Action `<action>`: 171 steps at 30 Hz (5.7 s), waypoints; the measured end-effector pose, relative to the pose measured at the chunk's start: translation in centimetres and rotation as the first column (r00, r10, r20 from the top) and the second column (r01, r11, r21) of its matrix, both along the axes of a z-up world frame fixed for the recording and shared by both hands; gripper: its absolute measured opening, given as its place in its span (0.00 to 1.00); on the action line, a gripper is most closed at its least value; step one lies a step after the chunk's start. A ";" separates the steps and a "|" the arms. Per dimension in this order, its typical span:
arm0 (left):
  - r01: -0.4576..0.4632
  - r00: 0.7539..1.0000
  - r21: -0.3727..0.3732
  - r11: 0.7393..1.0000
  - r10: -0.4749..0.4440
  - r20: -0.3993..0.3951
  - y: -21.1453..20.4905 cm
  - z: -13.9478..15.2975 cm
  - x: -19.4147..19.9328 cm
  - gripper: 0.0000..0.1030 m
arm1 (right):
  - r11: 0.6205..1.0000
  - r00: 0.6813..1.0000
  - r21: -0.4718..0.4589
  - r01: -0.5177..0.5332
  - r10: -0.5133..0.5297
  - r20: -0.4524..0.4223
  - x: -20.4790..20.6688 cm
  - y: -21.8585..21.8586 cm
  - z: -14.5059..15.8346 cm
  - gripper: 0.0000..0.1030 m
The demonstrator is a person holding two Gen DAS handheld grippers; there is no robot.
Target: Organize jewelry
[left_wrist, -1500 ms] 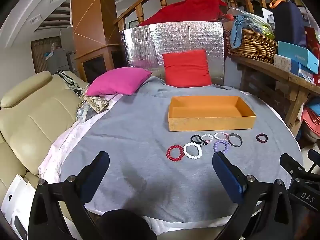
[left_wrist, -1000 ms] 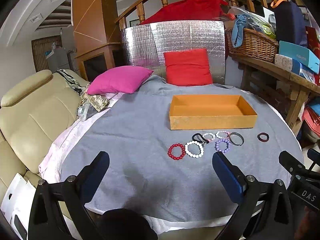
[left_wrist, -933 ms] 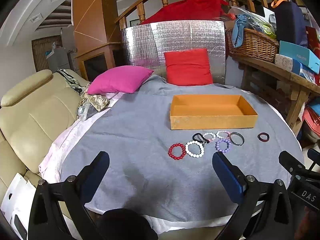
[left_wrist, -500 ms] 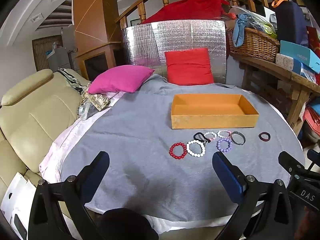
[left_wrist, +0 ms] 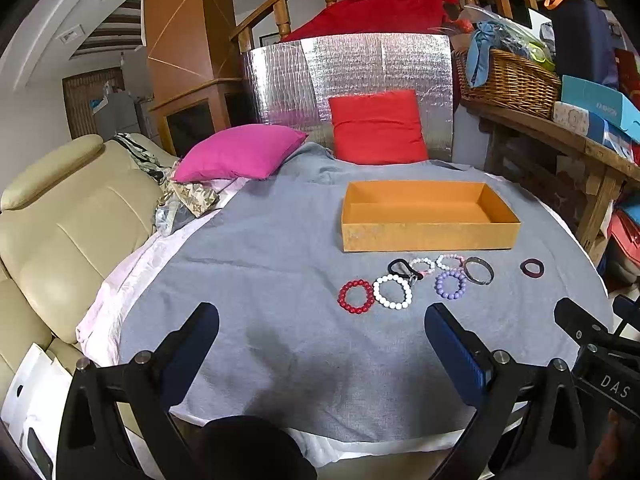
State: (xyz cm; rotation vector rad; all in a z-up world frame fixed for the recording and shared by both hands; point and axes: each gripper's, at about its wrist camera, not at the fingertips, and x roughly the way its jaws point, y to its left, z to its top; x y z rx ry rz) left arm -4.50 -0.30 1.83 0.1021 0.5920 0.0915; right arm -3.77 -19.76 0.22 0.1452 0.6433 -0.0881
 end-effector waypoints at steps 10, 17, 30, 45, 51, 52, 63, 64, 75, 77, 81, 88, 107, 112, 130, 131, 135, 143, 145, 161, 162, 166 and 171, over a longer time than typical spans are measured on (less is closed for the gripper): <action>-0.003 0.999 -0.003 1.000 0.003 -0.032 0.0 -1.3 1.4 0.99 | 1.000 1.000 0.004 0.008 -0.008 -0.030 1.4 -0.1 -0.9 1.00; 0.003 0.998 -0.004 1.000 -0.003 -0.058 0.0 -2.4 3.1 0.99 | 1.000 0.999 0.010 0.019 -0.019 -0.039 3.0 -0.6 -1.8 1.00; 0.162 0.964 -0.071 0.984 -0.173 -0.200 0.4 -8.2 12.3 0.99 | 0.980 0.986 0.194 0.042 -0.009 -0.168 9.7 -8.4 -6.6 1.00; 0.238 0.897 -0.127 0.963 -0.268 -0.352 2.7 -14.0 20.4 0.99 | 0.956 0.920 0.284 -0.075 0.176 -0.351 22.2 -7.3 -13.6 0.99; 0.262 0.883 -0.150 0.953 -0.300 -0.363 3.6 -14.1 20.7 0.99 | 0.963 0.907 0.252 -0.097 0.190 -0.375 23.7 -6.8 -14.5 0.95; 0.264 0.876 -0.159 0.951 -0.305 -0.372 3.7 -14.4 20.9 0.99 | 0.964 0.907 0.248 -0.097 0.188 -0.377 23.9 -6.8 -14.6 0.92; 0.317 0.815 -0.170 0.933 -0.360 -0.453 2.0 -16.5 21.7 0.84 | 0.980 0.922 0.143 -0.138 0.180 -0.343 24.2 -5.5 -14.3 0.66; 0.321 0.818 -0.165 0.933 -0.361 -0.449 1.9 -16.5 21.7 0.84 | 0.981 0.924 0.133 -0.141 0.179 -0.339 24.1 -5.5 -14.3 0.62; 0.254 0.855 -0.184 0.950 -0.309 -0.417 2.9 -16.2 23.8 0.30 | 0.977 0.930 0.076 -0.199 0.213 -0.300 23.9 -4.8 -14.2 0.61; 0.236 0.862 -0.190 0.953 -0.295 -0.413 3.4 -16.0 24.1 0.16 | 0.976 0.934 0.069 -0.206 0.217 -0.284 23.4 -5.1 -14.2 0.61; 0.208 0.869 -0.222 0.953 -0.284 -0.406 4.6 -15.7 24.5 0.09 | 0.979 0.947 0.054 -0.195 0.202 -0.249 22.6 -4.9 -14.4 0.61; 0.254 0.876 -0.248 0.935 -0.331 -0.350 3.5 -14.3 23.7 0.09 | 0.984 0.964 0.082 -0.157 0.171 -0.206 20.4 -4.6 -14.1 0.61; 0.115 0.975 -0.335 0.935 -0.171 -0.145 10.3 -10.1 23.3 0.09 | 0.980 0.991 0.149 -0.128 0.132 -0.018 20.1 -2.3 -4.0 0.61; 0.128 0.985 -0.332 0.935 -0.159 -0.069 10.0 -9.3 23.5 0.09 | 0.969 0.987 0.197 -0.149 0.135 0.086 22.0 -2.7 -2.6 0.61; 0.353 0.926 -0.320 0.879 -0.377 -0.013 -0.7 -7.4 32.2 0.09 | 0.964 0.984 0.234 -0.130 0.155 -0.090 32.9 -5.9 -6.6 0.61; 0.356 0.923 -0.324 0.876 -0.385 -0.027 -1.0 -7.8 32.5 0.09 | 0.964 0.984 0.236 -0.124 0.151 -0.099 33.2 -6.0 -7.1 0.61; 0.379 0.908 -0.332 0.864 -0.417 -0.048 -2.0 -8.6 33.3 0.09 | 0.968 0.981 0.217 -0.125 0.153 -0.118 34.1 -5.8 -8.1 0.61; 0.361 0.902 -0.283 0.889 -0.409 -0.135 -4.1 -10.6 34.6 0.10 | 0.974 0.978 0.197 -0.109 0.141 -0.157 35.2 -5.7 -9.4 0.62; 0.353 0.903 -0.265 0.897 -0.401 -0.155 -4.4 -10.9 34.8 0.14 | 0.975 0.980 0.207 -0.086 0.120 -0.159 35.4 -6.2 -9.5 0.70; 0.241 0.962 -0.211 0.947 -0.262 -0.078 -0.1 -7.8 29.7 0.48 | 0.966 1.000 0.258 0.007 -0.003 -0.015 27.5 -13.2 -4.8 0.76; 0.234 0.964 -0.209 0.949 -0.255 -0.078 0.3 -7.8 29.0 0.48 | 0.965 1.000 0.263 0.019 -0.017 -0.011 26.8 -13.7 -4.6 0.76; 0.226 0.964 -0.198 0.954 -0.249 -0.096 1.4 -7.9 26.1 0.49 | 0.964 0.998 0.262 0.052 -0.055 0.007 23.6 -15.5 -3.8 0.76; 0.234 0.960 -0.174 0.956 -0.256 -0.114 1.6 -8.3 23.5 0.51 | 0.955 0.994 0.278 0.102 -0.109 0.011 19.6 -17.5 -3.8 0.76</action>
